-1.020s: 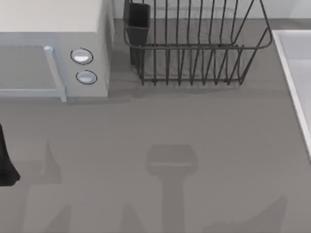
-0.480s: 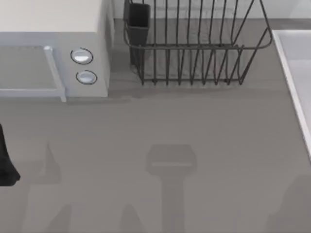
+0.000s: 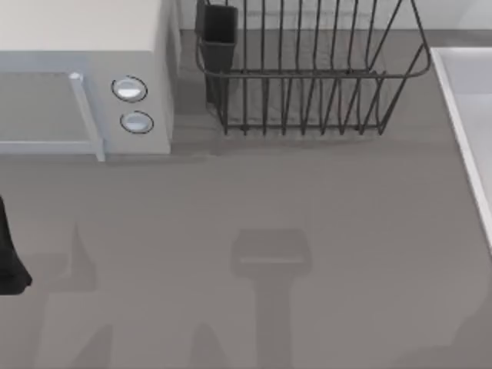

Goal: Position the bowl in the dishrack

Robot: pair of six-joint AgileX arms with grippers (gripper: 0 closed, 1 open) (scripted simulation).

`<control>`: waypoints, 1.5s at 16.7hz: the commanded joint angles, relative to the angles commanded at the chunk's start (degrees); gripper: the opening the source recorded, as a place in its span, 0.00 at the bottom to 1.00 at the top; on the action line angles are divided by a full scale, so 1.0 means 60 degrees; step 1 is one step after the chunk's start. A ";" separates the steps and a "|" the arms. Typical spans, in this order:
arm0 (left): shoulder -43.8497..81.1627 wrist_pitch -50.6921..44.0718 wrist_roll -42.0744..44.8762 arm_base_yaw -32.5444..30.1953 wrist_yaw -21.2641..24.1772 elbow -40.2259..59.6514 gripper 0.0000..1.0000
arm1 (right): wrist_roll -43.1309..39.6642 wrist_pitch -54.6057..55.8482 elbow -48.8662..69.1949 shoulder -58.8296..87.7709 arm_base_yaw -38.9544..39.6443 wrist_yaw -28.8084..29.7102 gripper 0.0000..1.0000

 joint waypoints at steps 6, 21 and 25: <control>0.0000 0.0000 0.0000 0.0000 0.0000 0.0000 1.00 | 0.0048 0.1118 -0.0813 0.0327 0.0039 0.0000 1.00; 0.0000 0.0000 0.0000 0.0000 0.0000 0.0000 1.00 | 0.0055 0.3904 -0.2629 0.1275 0.0035 0.0002 0.70; 0.0000 0.0000 0.0000 0.0000 0.0000 0.0000 1.00 | 0.0055 0.3904 -0.2629 0.1275 0.0035 0.0002 0.40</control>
